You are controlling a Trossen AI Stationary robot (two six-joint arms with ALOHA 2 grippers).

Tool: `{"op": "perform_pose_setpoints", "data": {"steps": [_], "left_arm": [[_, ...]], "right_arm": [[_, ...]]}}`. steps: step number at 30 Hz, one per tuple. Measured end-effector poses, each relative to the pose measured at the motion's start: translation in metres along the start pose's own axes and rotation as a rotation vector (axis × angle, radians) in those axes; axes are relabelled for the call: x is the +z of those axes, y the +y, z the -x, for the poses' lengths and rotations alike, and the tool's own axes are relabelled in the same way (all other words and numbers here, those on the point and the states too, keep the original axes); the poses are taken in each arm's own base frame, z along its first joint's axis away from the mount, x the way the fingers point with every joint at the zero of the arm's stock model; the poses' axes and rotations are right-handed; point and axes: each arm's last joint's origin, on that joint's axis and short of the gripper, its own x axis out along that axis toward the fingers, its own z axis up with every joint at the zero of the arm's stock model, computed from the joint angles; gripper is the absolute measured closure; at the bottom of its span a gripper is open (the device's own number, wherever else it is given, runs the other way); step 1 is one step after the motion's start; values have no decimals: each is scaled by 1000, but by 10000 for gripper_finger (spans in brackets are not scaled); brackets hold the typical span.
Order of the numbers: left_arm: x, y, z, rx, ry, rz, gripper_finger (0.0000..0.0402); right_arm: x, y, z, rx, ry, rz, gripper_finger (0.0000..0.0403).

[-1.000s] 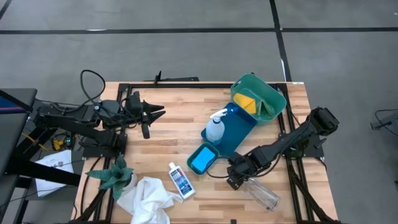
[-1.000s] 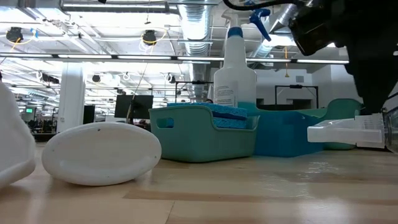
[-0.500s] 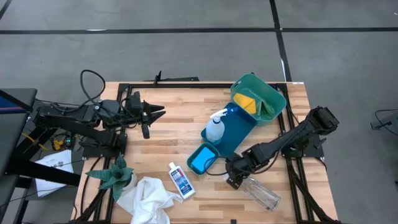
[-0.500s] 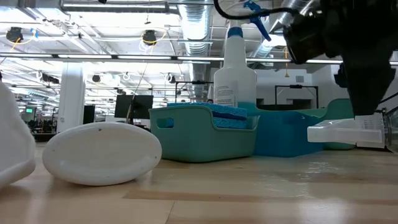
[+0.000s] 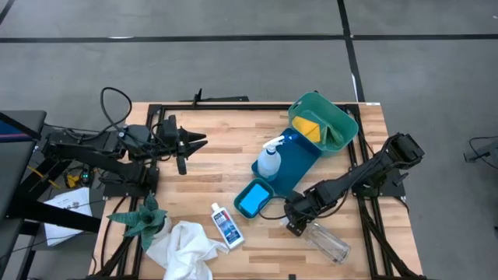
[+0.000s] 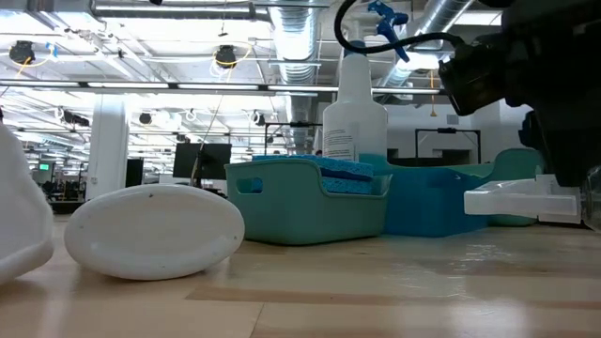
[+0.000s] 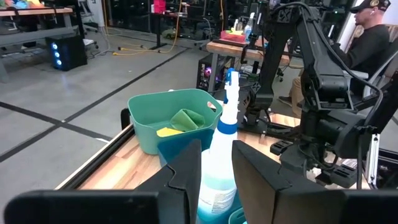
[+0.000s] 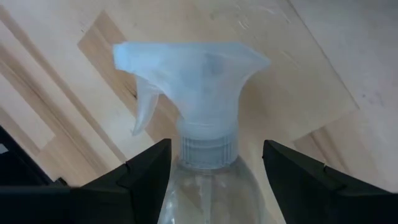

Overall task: Pick & Place Kitchen Items
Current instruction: Put the transparent spray bottle into the blue bin

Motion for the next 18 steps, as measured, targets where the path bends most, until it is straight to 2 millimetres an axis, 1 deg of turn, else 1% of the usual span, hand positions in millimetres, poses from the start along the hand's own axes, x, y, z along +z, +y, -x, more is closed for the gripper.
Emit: {"op": "perform_pose_setpoints", "data": {"steps": [4, 7, 9, 14, 18], "left_arm": [[0, 0, 0, 0, 1, -1, 314], [0, 0, 0, 0, 3, -3, 314], [0, 0, 0, 0, 3, -3, 314], [0, 0, 0, 0, 4, -3, 314], [0, 0, 0, 0, 4, -3, 314]], "right_arm": [[2, -1, -9, -25, 13, 0, 159], [4, 0, -22, -36, 38, 0, 159], [4, 0, -27, -37, 48, 0, 159], [4, 1, -31, -35, 47, -17, 160], [5, 2, -30, -34, 46, -29, 180]]}}
